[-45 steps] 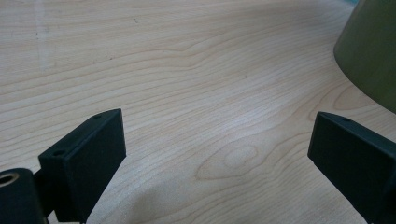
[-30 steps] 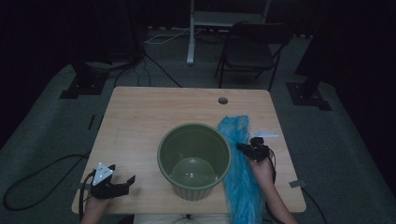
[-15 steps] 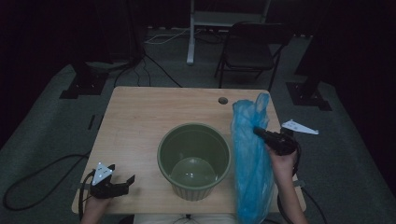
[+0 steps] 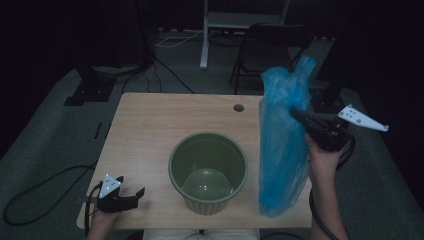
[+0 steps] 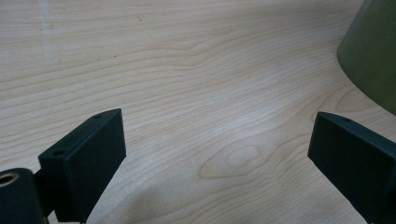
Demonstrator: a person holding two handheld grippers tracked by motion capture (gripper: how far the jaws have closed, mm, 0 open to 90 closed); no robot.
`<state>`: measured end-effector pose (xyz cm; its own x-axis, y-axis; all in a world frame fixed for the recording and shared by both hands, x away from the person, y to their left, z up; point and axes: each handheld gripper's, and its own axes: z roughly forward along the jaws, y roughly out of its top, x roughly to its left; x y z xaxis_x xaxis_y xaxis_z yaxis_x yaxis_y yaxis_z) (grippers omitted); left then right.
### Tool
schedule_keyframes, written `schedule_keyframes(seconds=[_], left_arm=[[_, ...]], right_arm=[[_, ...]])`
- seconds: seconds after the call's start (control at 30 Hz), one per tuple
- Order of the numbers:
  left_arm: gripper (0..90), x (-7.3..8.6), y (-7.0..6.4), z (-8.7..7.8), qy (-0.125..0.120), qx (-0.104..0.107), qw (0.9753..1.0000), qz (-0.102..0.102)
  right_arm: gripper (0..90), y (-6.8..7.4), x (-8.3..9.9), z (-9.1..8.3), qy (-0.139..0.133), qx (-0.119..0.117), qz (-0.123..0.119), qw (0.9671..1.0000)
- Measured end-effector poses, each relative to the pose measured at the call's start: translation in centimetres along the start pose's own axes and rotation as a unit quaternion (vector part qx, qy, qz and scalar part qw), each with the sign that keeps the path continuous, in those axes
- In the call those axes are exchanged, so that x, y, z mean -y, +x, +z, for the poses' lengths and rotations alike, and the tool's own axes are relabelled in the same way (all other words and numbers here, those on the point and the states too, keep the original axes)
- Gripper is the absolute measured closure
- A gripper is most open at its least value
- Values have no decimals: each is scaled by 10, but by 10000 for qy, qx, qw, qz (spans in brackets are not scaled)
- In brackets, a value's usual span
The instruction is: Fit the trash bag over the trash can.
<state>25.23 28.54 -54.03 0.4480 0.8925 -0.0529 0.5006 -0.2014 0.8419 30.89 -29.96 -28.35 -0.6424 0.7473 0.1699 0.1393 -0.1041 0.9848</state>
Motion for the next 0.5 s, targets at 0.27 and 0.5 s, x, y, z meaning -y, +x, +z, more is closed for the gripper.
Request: schedule_keyframes(seconds=[0.27, 0.5], left_arm=[[47, 0, -1, 1, 45, 3, 10000, 55], [47, 0, -1, 2, 52, 14, 10000, 80]], right_arm=[[900, 29, -76, -3, -962, -405, -368, 9939], [900, 54, -114, 19, -1300, -866, -412, 9869]])
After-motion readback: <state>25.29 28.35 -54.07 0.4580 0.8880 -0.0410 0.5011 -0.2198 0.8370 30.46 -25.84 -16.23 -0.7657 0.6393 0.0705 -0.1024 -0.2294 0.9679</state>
